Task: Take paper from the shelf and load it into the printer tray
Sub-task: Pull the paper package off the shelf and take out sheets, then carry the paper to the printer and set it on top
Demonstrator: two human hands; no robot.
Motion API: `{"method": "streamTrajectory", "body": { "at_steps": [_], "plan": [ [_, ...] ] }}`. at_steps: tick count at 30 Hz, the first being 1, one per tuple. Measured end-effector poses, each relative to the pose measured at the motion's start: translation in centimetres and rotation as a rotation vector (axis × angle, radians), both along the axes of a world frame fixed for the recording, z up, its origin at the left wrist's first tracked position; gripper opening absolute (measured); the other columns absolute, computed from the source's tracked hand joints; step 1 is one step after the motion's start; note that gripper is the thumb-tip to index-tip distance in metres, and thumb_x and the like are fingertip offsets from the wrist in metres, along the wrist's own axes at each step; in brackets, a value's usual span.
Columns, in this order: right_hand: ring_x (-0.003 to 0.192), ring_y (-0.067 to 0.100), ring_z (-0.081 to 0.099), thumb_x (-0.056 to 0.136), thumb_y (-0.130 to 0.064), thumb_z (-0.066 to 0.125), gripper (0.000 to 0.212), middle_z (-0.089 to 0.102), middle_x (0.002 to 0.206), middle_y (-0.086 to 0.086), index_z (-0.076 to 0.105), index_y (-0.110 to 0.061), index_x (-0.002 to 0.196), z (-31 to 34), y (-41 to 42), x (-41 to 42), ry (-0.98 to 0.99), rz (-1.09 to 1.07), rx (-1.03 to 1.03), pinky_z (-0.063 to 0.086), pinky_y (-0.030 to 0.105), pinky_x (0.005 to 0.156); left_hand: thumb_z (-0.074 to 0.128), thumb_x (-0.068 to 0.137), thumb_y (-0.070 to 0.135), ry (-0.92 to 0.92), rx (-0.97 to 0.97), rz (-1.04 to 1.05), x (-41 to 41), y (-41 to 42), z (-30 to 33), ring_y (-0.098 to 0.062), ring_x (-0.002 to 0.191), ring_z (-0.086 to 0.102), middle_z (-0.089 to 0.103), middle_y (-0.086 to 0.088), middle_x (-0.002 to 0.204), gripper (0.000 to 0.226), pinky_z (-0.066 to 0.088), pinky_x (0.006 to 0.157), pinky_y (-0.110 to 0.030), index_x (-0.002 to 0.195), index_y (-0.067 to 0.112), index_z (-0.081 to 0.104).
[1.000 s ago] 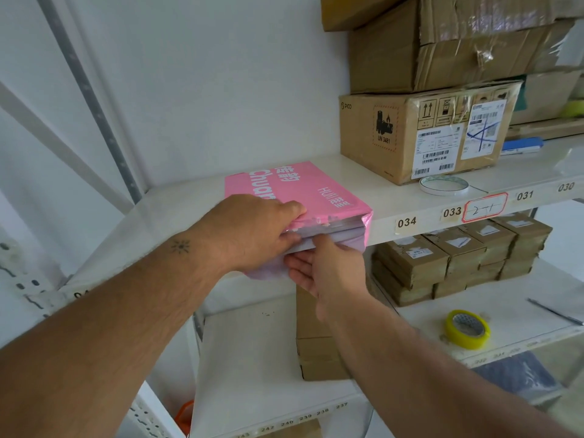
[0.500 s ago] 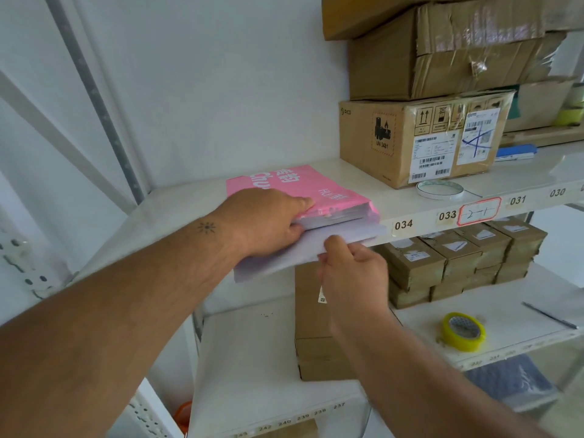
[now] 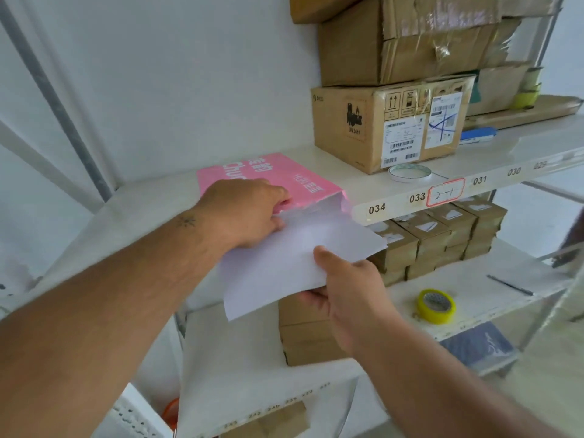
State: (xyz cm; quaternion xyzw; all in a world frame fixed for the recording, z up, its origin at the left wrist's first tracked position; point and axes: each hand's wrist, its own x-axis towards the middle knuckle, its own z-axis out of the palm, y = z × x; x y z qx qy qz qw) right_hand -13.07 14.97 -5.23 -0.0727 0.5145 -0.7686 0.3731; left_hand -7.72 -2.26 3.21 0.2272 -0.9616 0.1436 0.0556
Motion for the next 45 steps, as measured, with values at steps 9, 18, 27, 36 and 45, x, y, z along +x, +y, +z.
{"method": "streamTrajectory", "body": {
  "at_steps": [9, 18, 27, 36, 45],
  "plan": [
    [0.067, 0.020, 0.078, 0.101, -0.009, 0.060, 0.014, 0.081, 0.079, 0.004, 0.073, -0.010, 0.106, 1.2, 2.8, 2.0, 0.193, -0.030, -0.011, 0.062, 0.032, 0.057, 0.063, 0.093, 0.049, 0.064, 0.105, 0.089, 0.2, 0.6, 0.0, -0.019, 0.126, 0.059, 0.059, 0.011, 0.143, 0.054, 0.050, 0.101, -0.038, 0.146, 0.043, 0.050],
    [0.051, 0.023, 0.070, 0.099, -0.005, 0.060, 0.018, 0.074, 0.064, 0.009, 0.071, -0.004, 0.086, 1.4, 16.3, 2.9, 0.242, -0.035, -0.112, 0.057, 0.035, 0.051, 0.066, 0.088, 0.060, 0.157, 0.189, 0.245, 0.9, 1.5, -0.8, -0.021, 0.127, 0.059, 0.061, 0.009, 0.142, 0.054, 0.047, 0.100, -0.032, 0.137, 0.037, 0.059],
    [0.070, 0.024, 0.073, 0.103, -0.009, 0.056, 0.020, 0.079, 0.084, 0.013, 0.075, -0.004, 0.098, 0.1, 26.9, 0.4, 0.266, -0.159, -0.165, 0.056, 0.034, 0.051, 0.064, 0.088, 0.039, 1.324, 0.483, 0.342, 5.8, 14.5, -5.8, -0.033, 0.101, 0.064, 0.066, -0.012, 0.104, 0.032, 0.049, 0.086, -0.040, 0.106, 0.012, 0.066],
    [0.098, 0.027, 0.078, 0.104, -0.017, 0.058, 0.019, 0.081, 0.104, 0.006, 0.074, -0.012, 0.112, -4.7, 35.1, -1.3, 0.316, -0.369, -0.108, 0.064, 0.045, 0.070, 0.057, 0.101, 0.024, 0.895, 2.060, 0.039, -0.3, 34.3, -8.5, -0.036, 0.110, 0.073, 0.075, -0.013, 0.124, 0.032, 0.061, 0.084, -0.048, 0.131, 0.015, 0.066],
    [0.107, 0.037, 0.071, 0.101, -0.018, 0.056, 0.034, 0.073, 0.127, 0.024, 0.072, -0.004, 0.127, -4.7, 49.8, -9.7, 0.098, -0.300, -0.039, 0.056, 0.052, 0.096, 0.059, 0.099, 0.002, 0.759, 1.704, -0.268, -9.5, 40.4, -9.3, -0.026, 0.109, 0.074, 0.079, -0.002, 0.114, 0.027, 0.055, 0.098, -0.046, 0.119, 0.019, 0.069]
  ]
}}
